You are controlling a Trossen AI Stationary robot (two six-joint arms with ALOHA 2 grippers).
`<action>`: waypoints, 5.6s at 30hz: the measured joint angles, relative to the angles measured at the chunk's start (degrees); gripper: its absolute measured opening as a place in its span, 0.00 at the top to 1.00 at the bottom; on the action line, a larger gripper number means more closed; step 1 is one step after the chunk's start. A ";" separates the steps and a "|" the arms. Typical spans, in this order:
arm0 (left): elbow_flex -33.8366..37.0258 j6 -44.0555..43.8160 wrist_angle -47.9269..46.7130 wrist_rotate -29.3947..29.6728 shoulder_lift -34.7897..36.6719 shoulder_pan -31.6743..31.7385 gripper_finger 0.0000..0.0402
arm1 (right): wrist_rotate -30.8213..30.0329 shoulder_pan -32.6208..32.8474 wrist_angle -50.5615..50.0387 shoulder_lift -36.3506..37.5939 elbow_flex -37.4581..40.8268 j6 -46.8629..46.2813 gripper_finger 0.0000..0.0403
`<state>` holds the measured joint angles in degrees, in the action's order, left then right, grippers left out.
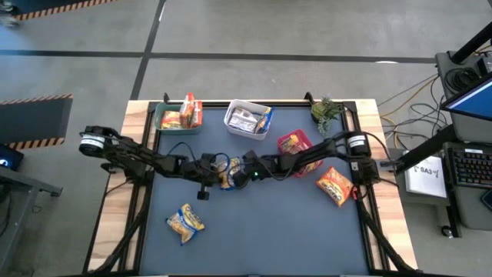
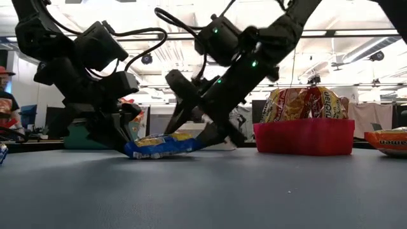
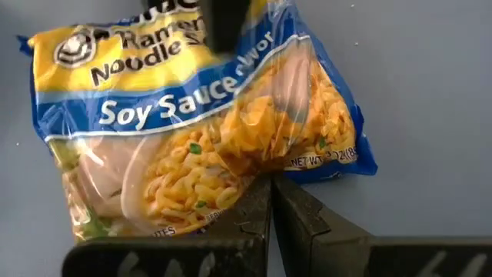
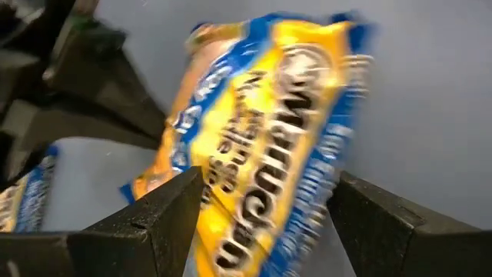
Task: Sort Maruchan noodles
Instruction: Put the blue noodle pack into the white bin
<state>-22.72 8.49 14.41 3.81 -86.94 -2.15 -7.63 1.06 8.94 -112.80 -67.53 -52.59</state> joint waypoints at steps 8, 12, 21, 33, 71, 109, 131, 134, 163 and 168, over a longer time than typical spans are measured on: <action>0.02 0.00 -0.05 0.07 0.00 0.02 1.00 | 7.76 0.04 10.16 -3.91 -1.10 2.96 0.35; 0.02 0.00 -0.07 0.13 0.00 0.02 1.00 | 7.95 0.02 10.22 -3.85 -1.31 3.18 0.38; 0.02 0.00 -0.02 0.11 -0.02 0.02 1.00 | 7.95 0.02 10.30 -3.69 -1.35 2.65 0.48; 0.15 -0.50 1.34 0.18 0.91 0.00 0.85 | 7.65 0.04 10.14 -3.56 -1.41 0.35 0.60; -0.61 -8.04 -26.41 2.33 46.05 -0.15 0.76 | -5.84 -4.17 -7.05 10.37 -9.50 15.42 0.73; -0.50 -7.74 -26.93 7.76 44.57 -0.09 0.76 | -15.13 -19.76 -50.20 1.51 -29.88 9.15 0.54; -0.50 -7.56 -26.91 7.82 44.57 -0.15 0.76 | -15.19 -19.32 -55.28 1.33 -34.31 10.09 0.56; -0.50 -7.56 -26.91 7.83 44.57 -0.15 0.76 | -16.90 -19.32 -55.23 0.18 -34.10 10.08 0.64; -0.50 -7.56 -26.90 7.83 44.57 -0.11 0.76 | -22.37 -16.90 -57.98 -0.04 -35.19 1.59 0.70; -0.50 -7.56 -26.88 7.83 44.57 -0.11 0.76 | -22.45 -16.92 -61.07 1.01 -35.19 1.57 0.59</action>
<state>-23.22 0.93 -12.47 11.64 -42.37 -2.26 -30.08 -15.86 -52.13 -111.79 -102.72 -51.03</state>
